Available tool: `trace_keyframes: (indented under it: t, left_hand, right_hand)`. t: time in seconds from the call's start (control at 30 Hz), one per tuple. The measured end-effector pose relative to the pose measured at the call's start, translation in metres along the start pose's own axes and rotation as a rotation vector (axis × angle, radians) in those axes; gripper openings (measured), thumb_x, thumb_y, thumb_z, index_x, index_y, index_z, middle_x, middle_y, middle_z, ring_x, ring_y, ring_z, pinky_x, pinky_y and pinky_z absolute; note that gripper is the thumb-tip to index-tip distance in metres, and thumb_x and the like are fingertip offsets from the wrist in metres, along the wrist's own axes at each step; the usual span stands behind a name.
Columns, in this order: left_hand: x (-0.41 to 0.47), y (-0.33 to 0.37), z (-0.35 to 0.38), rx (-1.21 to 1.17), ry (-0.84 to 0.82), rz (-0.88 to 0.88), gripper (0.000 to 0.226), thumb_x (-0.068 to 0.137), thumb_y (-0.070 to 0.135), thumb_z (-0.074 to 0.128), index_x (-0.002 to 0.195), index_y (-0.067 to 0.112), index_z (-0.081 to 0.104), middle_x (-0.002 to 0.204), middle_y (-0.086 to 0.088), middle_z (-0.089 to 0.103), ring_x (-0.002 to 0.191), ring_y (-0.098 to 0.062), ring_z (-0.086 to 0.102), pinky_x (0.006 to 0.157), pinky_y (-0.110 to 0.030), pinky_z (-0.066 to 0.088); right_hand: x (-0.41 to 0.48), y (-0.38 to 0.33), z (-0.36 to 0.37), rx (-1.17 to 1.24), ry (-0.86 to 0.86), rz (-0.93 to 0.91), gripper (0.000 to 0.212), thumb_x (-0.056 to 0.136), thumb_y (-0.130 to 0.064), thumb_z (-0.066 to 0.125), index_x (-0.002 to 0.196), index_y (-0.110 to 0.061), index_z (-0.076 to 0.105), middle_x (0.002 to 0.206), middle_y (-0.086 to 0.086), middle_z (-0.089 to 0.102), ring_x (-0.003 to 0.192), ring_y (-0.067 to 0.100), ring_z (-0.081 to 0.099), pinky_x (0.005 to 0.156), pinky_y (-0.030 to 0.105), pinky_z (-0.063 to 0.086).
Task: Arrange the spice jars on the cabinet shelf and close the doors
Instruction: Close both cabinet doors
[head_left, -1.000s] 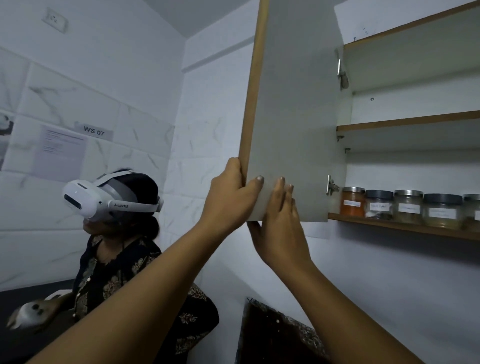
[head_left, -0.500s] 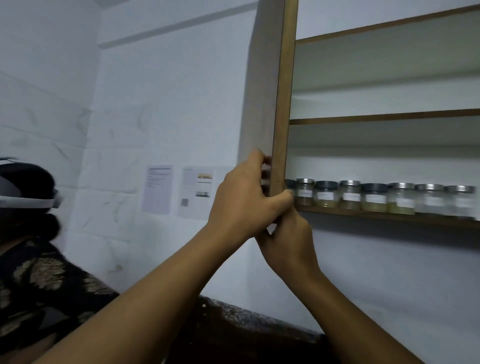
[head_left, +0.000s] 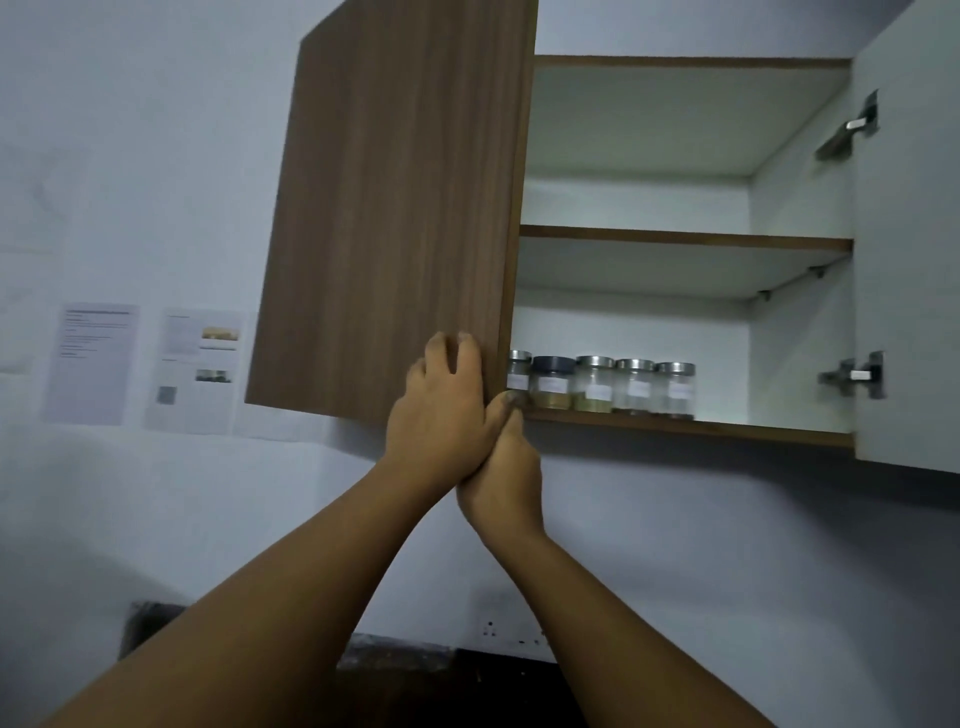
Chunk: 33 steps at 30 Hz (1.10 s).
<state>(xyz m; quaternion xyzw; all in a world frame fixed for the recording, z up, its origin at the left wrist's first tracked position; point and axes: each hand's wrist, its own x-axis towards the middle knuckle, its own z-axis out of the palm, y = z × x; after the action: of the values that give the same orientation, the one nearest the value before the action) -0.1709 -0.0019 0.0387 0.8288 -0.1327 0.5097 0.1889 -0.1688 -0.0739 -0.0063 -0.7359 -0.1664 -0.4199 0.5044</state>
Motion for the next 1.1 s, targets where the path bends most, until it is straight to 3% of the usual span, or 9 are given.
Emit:
trace_keyframes:
  t: [0.07, 0.1, 0.17, 0.23, 0.33, 0.47, 0.67, 0.93, 1.1]
  left_hand:
    - [0.007, 0.0, 0.016, 0.021, -0.026, -0.03, 0.07, 0.086, 0.056, 0.044, 0.141, 0.02, 0.019, 0.154, -0.013, 0.012, 0.136, -0.042, 0.025, 0.1, -0.057, 0.04]
    - [0.012, 0.001, 0.026, 0.032, -0.035, -0.038, 0.072, 0.086, 0.058, 0.043, 0.142, 0.021, 0.017, 0.156, -0.012, 0.007, 0.139, -0.042, 0.017, 0.104, -0.059, 0.035]
    - [0.021, 0.003, 0.044, 0.044, -0.056, -0.037, 0.074, 0.087, 0.059, 0.04, 0.144, 0.022, 0.011, 0.158, -0.009, -0.006, 0.142, -0.042, 0.004, 0.108, -0.062, 0.023]
    - [0.028, 0.004, 0.061, 0.035, -0.071, -0.027, 0.077, 0.087, 0.06, 0.037, 0.145, 0.024, 0.003, 0.157, -0.006, -0.014, 0.142, -0.041, -0.005, 0.109, -0.064, 0.014]
    - [0.038, 0.005, 0.091, 0.008, -0.062, -0.012, 0.08, 0.087, 0.061, 0.034, 0.146, 0.025, -0.007, 0.156, -0.006, -0.02, 0.142, -0.041, -0.01, 0.109, -0.065, 0.008]
    - [0.051, 0.005, 0.13, 0.01, -0.004, -0.006, 0.079, 0.088, 0.059, 0.031, 0.146, 0.022, -0.009, 0.155, -0.01, -0.023, 0.14, -0.043, -0.015, 0.109, -0.065, 0.001]
    - [0.072, 0.003, 0.182, 0.03, 0.057, -0.016, 0.077, 0.091, 0.059, 0.024, 0.147, 0.018, -0.009, 0.154, -0.015, -0.024, 0.139, -0.047, -0.015, 0.106, -0.069, -0.004]
    - [0.092, 0.001, 0.227, 0.052, 0.127, -0.032, 0.071, 0.092, 0.051, 0.031, 0.148, 0.012, 0.009, 0.155, -0.021, -0.012, 0.137, -0.054, -0.009, 0.101, -0.074, -0.007]
    - [0.098, -0.003, 0.241, 0.069, 0.137, -0.02, 0.073, 0.09, 0.055, 0.023, 0.148, 0.013, 0.009, 0.155, -0.02, -0.012, 0.136, -0.055, -0.01, 0.099, -0.074, -0.01]
  right_hand:
    - [0.011, 0.019, -0.003, -0.334, -0.071, -0.068, 0.046, 0.089, -0.022, 0.056, 0.129, -0.008, 0.04, 0.11, 0.008, 0.061, 0.098, 0.024, 0.059, 0.075, 0.032, 0.049]
    - [0.016, 0.025, -0.006, -0.364, -0.089, -0.033, 0.057, 0.089, -0.025, 0.056, 0.138, -0.009, 0.032, 0.124, 0.01, 0.056, 0.112, 0.025, 0.054, 0.088, 0.036, 0.049]
    - [0.027, 0.04, -0.008, -0.411, -0.062, -0.046, 0.072, 0.089, -0.031, 0.056, 0.147, -0.01, 0.018, 0.149, 0.009, 0.034, 0.138, 0.025, 0.029, 0.111, 0.037, 0.032]
    - [0.036, 0.053, -0.01, -0.519, -0.062, -0.053, 0.08, 0.09, -0.036, 0.053, 0.15, -0.01, 0.007, 0.158, 0.006, 0.011, 0.146, 0.023, 0.0, 0.119, 0.038, 0.012]
    - [0.054, 0.076, -0.014, -0.601, -0.026, -0.047, 0.084, 0.091, -0.039, 0.05, 0.15, -0.011, -0.003, 0.159, 0.007, -0.005, 0.145, 0.022, -0.014, 0.119, 0.039, -0.004]
    - [0.074, 0.106, -0.013, -0.647, -0.026, -0.066, 0.091, 0.09, -0.042, 0.052, 0.148, -0.013, -0.012, 0.158, 0.007, -0.013, 0.144, 0.022, -0.019, 0.116, 0.038, -0.01]
    - [0.104, 0.148, -0.005, -0.71, -0.042, -0.054, 0.096, 0.088, -0.047, 0.052, 0.147, -0.015, -0.016, 0.157, 0.007, -0.016, 0.142, 0.024, -0.023, 0.117, 0.039, -0.01]
    - [0.138, 0.184, -0.001, -0.902, -0.015, -0.053, 0.112, 0.078, -0.06, 0.058, 0.14, -0.023, -0.028, 0.153, 0.01, -0.029, 0.138, 0.028, -0.031, 0.113, 0.048, -0.012]
    - [0.144, 0.199, 0.008, -0.915, 0.064, -0.054, 0.11, 0.076, -0.061, 0.058, 0.146, -0.027, -0.02, 0.155, 0.001, -0.024, 0.132, 0.019, -0.038, 0.113, 0.054, -0.006]
